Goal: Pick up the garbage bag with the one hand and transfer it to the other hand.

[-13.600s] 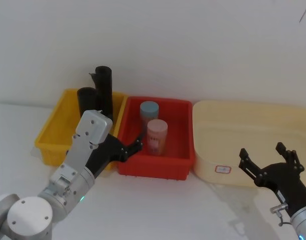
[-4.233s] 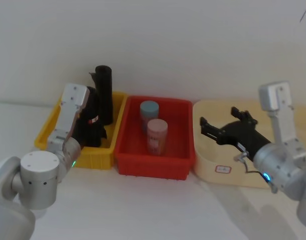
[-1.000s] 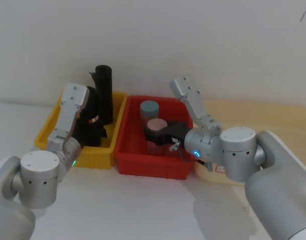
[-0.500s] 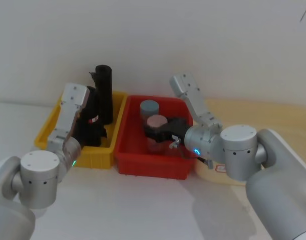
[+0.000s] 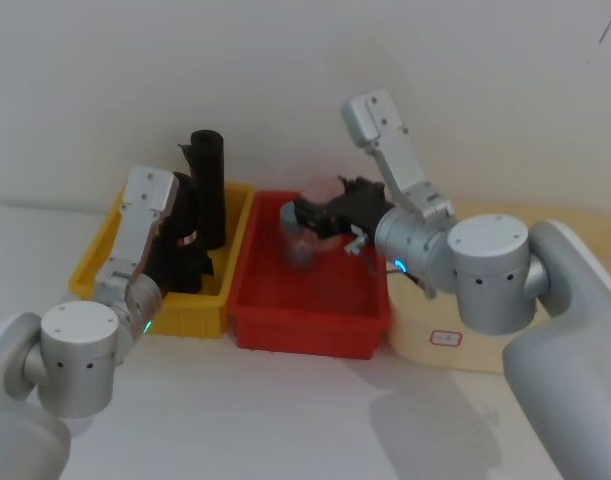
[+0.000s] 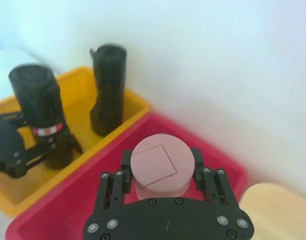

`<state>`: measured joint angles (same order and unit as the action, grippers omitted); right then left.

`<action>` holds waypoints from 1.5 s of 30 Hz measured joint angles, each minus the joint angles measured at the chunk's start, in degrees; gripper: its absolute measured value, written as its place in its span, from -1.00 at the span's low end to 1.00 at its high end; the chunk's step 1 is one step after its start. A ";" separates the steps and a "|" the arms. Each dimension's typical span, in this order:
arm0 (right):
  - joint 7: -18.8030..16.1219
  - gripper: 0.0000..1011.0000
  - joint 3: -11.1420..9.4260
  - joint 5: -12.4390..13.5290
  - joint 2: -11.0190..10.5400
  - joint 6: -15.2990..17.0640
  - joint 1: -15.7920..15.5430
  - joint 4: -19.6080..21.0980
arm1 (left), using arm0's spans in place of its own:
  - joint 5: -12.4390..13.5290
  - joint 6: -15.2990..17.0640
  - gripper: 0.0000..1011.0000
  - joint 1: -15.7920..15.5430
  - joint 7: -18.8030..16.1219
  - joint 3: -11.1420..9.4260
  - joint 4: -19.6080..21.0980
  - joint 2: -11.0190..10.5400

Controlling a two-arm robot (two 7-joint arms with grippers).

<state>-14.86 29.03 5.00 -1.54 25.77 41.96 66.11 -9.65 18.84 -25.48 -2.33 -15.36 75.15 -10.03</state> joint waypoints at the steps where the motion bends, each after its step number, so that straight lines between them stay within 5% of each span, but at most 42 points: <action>1: 0.32 0.31 0.02 -0.28 -0.07 0.18 -0.01 0.61 | 0.00 0.00 -0.04 0.00 0.00 0.00 0.00 0.00; 10: 5.36 0.31 0.28 -4.73 -1.05 3.59 0.51 6.99 | 0.00 0.00 -0.04 0.00 0.00 0.00 0.00 0.00; 21: 10.34 0.31 0.18 -9.30 -2.03 8.12 1.86 8.94 | 0.00 0.00 -0.04 0.00 0.00 0.00 0.00 0.00; 32: 14.37 0.31 -1.41 -12.48 -2.52 12.10 3.84 4.86 | 0.00 0.00 -0.04 0.00 0.00 0.00 0.00 0.00; 45: 15.39 0.31 -5.80 -11.24 -2.08 13.38 4.04 0.33 | 0.00 0.00 -0.04 0.00 0.00 0.00 0.00 0.00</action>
<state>0.54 23.24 -6.24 -3.62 39.15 46.01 66.45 -9.65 18.83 -25.48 -2.33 -15.37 75.15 -10.03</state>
